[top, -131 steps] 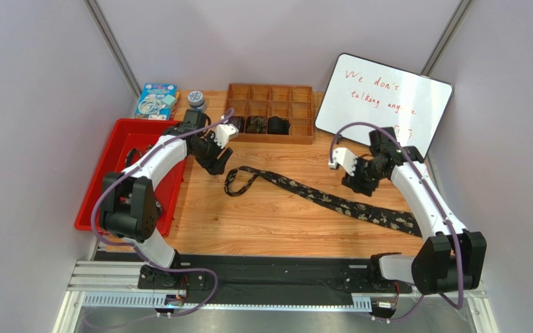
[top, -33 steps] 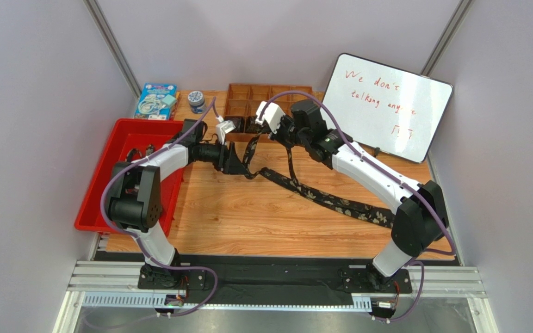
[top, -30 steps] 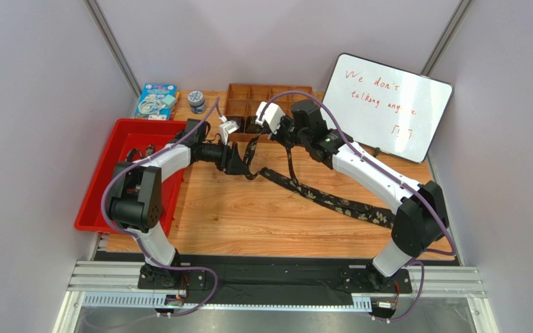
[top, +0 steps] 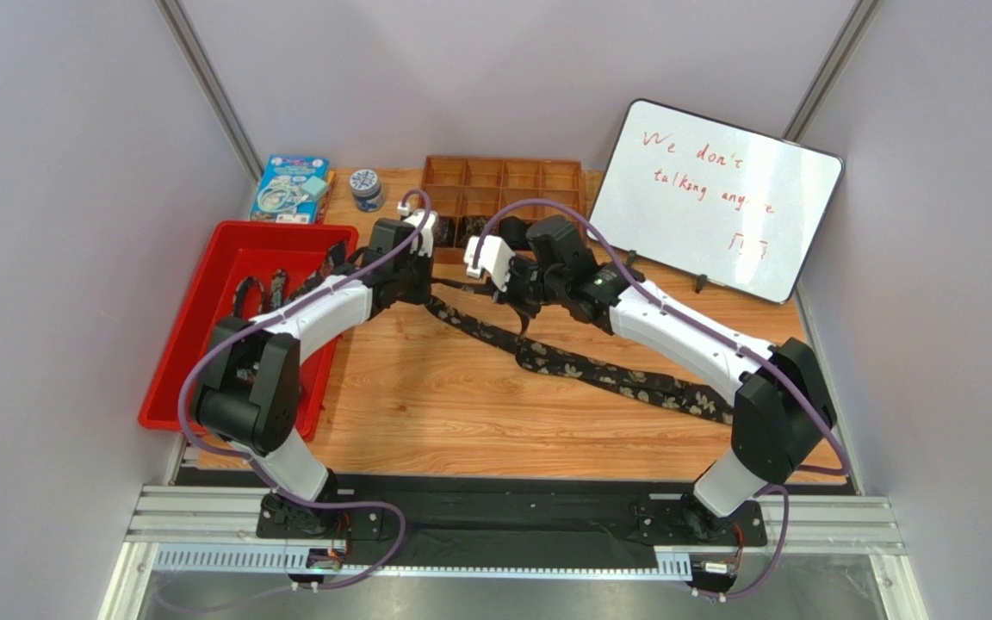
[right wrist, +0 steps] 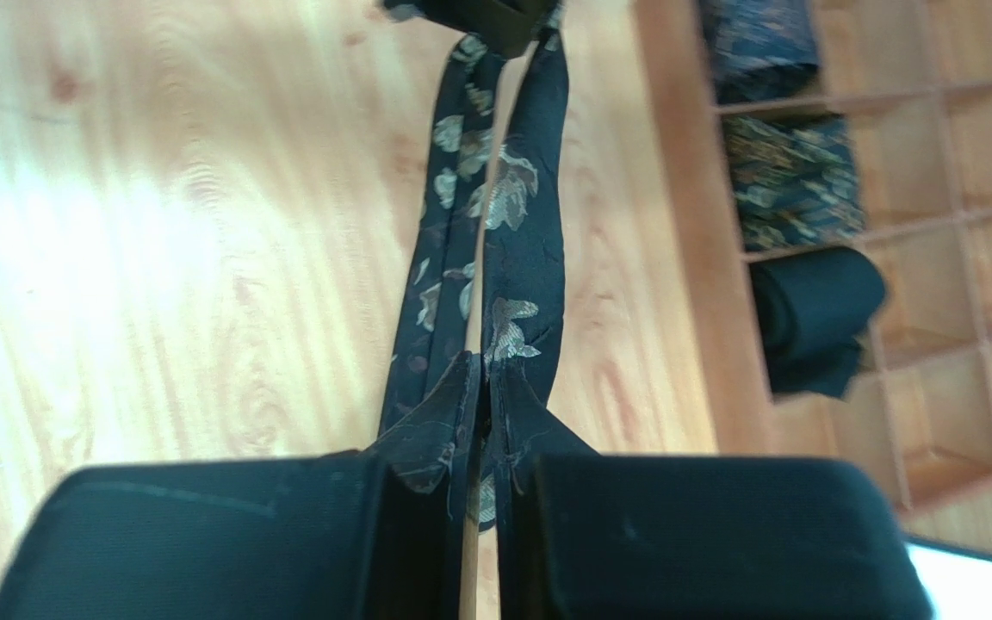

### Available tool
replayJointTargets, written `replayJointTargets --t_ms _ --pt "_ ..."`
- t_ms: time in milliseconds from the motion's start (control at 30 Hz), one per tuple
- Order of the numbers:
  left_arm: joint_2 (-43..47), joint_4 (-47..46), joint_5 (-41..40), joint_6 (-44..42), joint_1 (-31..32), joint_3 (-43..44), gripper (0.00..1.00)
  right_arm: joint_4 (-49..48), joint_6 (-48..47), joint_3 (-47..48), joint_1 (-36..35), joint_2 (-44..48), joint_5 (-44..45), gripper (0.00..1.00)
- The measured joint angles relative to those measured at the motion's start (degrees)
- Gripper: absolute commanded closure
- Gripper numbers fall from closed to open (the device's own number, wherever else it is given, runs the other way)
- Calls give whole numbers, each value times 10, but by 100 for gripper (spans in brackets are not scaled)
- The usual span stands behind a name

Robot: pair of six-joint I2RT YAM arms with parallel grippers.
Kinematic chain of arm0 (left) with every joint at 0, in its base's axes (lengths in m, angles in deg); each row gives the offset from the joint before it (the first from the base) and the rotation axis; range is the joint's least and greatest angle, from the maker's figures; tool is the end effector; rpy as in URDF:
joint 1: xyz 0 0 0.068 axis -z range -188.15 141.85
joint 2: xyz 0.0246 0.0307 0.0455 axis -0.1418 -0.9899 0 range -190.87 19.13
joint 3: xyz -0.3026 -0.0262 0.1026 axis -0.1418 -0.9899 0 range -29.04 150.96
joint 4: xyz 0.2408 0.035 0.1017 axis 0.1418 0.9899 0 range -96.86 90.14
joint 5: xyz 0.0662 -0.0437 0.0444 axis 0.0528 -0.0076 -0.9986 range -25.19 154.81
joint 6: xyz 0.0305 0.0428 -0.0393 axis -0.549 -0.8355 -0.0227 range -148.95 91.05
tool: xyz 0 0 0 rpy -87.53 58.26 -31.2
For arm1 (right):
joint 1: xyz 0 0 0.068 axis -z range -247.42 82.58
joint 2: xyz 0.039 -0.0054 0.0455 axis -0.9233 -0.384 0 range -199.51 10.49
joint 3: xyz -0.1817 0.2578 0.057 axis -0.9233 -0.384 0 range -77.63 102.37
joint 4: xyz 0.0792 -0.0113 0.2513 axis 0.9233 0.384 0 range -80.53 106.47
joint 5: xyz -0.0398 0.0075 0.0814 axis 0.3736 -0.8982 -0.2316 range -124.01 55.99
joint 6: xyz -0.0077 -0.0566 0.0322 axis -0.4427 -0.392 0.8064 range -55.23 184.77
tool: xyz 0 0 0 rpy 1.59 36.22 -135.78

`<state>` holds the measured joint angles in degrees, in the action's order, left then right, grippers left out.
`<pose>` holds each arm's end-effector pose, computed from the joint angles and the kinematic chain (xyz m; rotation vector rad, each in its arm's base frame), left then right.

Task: Roll the ties
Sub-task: Flatten out the tie at the center of the board.

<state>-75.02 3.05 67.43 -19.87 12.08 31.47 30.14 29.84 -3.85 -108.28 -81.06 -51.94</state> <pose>0.3490 -0.1312 0.2522 0.2512 2.3368 -0.3070 0.2760 0.2599 0.3315 -1.5023 1.6536 0.4067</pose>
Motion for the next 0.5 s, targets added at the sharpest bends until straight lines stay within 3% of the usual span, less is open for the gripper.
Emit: replayJointTargets --t_ms 33,67,100,333,400,500 --pt "1 1 -7 2 -2 -7 63 0 -1 -4 -6 -1 -2 93" --pt "2 2 -13 5 -3 -13 52 0 -4 -7 -14 -2 -2 93" --pt "3 4 -16 7 -5 -18 47 0 -7 -8 -21 -5 -2 93" --pt "78 74 2 29 -50 -39 40 -15 -17 -4 -37 -58 -2 85" --pt "130 103 11 27 -73 -49 38 -16 -20 -2 -39 -74 -3 78" --pt "208 137 19 19 -103 -58 38 -16 -22 6 -46 -87 -6 50"
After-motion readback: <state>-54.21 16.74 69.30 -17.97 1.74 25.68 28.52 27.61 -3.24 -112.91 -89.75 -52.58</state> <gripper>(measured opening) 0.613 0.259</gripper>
